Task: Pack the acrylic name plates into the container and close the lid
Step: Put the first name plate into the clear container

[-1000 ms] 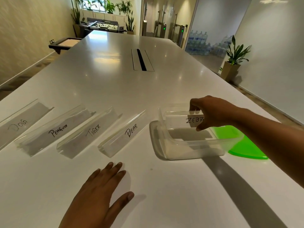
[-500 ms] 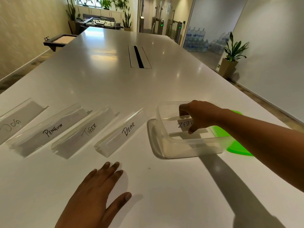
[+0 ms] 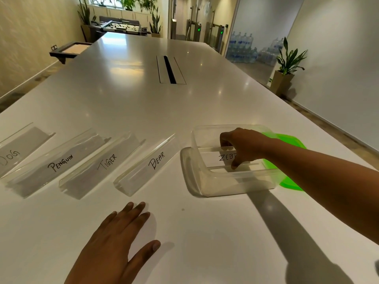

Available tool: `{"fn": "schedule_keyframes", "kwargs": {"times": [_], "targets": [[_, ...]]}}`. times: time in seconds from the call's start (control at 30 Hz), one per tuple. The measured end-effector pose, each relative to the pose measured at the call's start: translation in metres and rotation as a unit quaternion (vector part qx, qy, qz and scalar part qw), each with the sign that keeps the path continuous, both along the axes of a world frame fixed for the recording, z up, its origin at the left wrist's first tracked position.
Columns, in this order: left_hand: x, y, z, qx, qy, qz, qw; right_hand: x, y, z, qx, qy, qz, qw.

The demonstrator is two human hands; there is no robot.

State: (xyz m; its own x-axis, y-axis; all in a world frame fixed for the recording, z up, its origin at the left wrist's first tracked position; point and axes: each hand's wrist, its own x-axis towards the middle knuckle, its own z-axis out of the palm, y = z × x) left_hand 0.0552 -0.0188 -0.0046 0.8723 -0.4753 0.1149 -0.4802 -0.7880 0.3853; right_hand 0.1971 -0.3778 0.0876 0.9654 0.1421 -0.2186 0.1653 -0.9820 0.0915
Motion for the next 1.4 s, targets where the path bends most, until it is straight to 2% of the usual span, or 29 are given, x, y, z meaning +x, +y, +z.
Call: {"fn": "schedule_keyframes", "kwargs": {"times": [0.47,0.7,0.83,0.93,1.0,1.1,1.2,1.3,1.4], "targets": [[-0.001,-0.001,-0.001,0.001,-0.016,-0.006,1.000,-0.002,-0.003,-0.003,0.020,-0.013,0.005,1.000],[-0.002,-0.002,0.005,-0.013,0.003,0.009,1.000,-0.002,-0.005,0.001,0.035,-0.031,0.018,0.999],[-0.002,-0.003,0.005,-0.024,0.030,0.025,0.999,-0.008,0.001,0.022,0.128,-0.093,0.031,0.987],[-0.002,-0.002,0.005,-0.014,0.046,0.029,0.998,-0.025,0.016,0.041,0.214,-0.159,0.043,0.963],[-0.003,0.000,0.004,0.004,0.041,0.023,0.999,-0.046,0.029,0.047,0.275,-0.218,0.052,0.935],[-0.007,0.005,0.003,0.004,0.040,0.012,0.999,-0.090,0.058,0.042,0.375,-0.303,0.069,0.873],[-0.009,0.016,0.002,-0.004,0.031,0.019,0.999,-0.130,0.091,0.025,0.433,-0.342,0.097,0.828],[-0.011,0.033,0.002,-0.001,0.014,0.043,0.999,-0.150,0.119,-0.009,0.462,-0.287,0.083,0.835],[-0.013,0.047,0.001,0.010,0.013,0.068,0.998,-0.159,0.138,-0.046,0.424,-0.224,0.033,0.877]]}}
